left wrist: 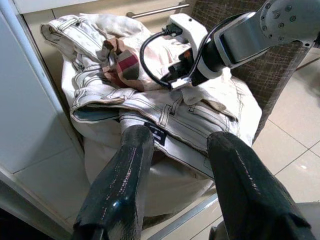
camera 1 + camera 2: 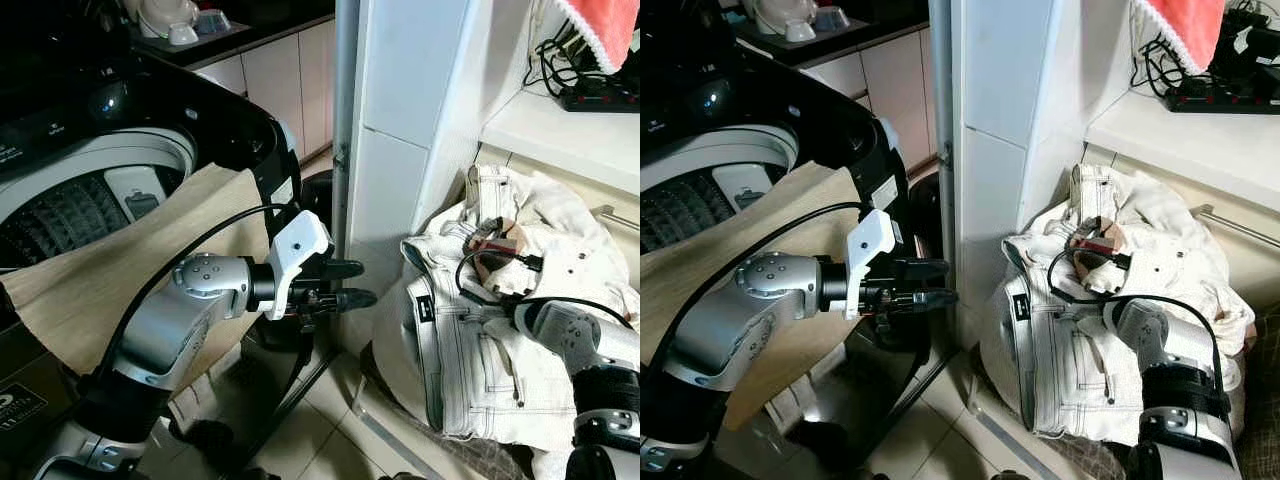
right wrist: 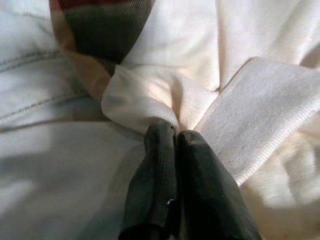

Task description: Clothes washing

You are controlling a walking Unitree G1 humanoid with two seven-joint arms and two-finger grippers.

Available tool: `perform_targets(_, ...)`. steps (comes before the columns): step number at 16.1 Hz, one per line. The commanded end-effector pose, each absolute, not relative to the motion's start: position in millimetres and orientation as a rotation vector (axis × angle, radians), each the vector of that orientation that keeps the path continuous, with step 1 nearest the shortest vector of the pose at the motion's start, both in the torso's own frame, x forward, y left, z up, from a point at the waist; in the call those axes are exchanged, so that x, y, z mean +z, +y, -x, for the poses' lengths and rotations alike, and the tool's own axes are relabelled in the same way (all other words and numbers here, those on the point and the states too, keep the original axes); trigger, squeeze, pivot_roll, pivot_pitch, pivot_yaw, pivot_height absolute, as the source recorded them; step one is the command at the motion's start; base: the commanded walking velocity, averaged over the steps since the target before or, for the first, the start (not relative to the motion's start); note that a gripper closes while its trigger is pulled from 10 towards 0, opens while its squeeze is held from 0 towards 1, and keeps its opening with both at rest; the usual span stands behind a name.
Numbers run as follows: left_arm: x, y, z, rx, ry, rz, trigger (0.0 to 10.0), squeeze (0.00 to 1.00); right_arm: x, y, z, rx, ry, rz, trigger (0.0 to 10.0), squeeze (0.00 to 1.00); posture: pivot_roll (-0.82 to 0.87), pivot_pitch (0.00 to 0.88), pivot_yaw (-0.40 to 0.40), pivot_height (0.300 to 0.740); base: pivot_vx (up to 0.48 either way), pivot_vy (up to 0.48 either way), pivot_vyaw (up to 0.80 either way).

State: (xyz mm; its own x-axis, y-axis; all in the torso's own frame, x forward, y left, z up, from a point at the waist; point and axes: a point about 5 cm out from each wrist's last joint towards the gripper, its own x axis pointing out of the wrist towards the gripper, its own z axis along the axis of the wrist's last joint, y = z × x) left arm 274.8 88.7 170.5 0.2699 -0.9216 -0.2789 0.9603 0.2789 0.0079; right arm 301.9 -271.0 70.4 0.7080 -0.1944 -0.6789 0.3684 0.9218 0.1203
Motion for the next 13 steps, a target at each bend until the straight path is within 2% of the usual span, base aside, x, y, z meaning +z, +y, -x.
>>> perform_targets(1, 175, 87, -273, -1.291, 0.223, -0.193, 10.0, 0.0, 81, -275, -305, -0.345, 0.658, -0.255, 0.0, 0.0, -0.07, 0.0, 0.072, 0.74, 0.0, 0.0, 0.0)
perform_targets(7, 178, 88, -279, -1.267, 0.198, -0.199, 10.0, 0.0, 129, -290, -304, -0.398, 0.471, -0.153, 0.0, 0.0, -0.08, 0.0, 0.082, 0.74, 0.0, 0.0, 0.0)
perform_targets(10, 191, 87, -297, -1.144, 0.107, -0.182, 10.0, 0.0, 178, -282, -313, -0.298, 0.316, -0.135, 0.0, 0.0, -0.09, 0.0, 0.089, 0.74, 0.0, 0.0, 0.0)
perform_targets(11, 199, 87, -305, -1.079, 0.06, -0.151, 10.0, 0.0, 207, -278, -315, -0.244, 0.229, -0.139, 0.0, 0.0, -0.09, 0.0, 0.09, 0.74, 0.0, 0.0, 0.0)
perform_targets(13, 209, 86, -312, -1.028, 0.003, -0.094, 10.0, 0.0, 238, -278, -315, -0.203, 0.136, -0.135, 0.0, 0.0, -0.1, 0.0, 0.09, 0.74, 0.0, 0.0, 0.0)
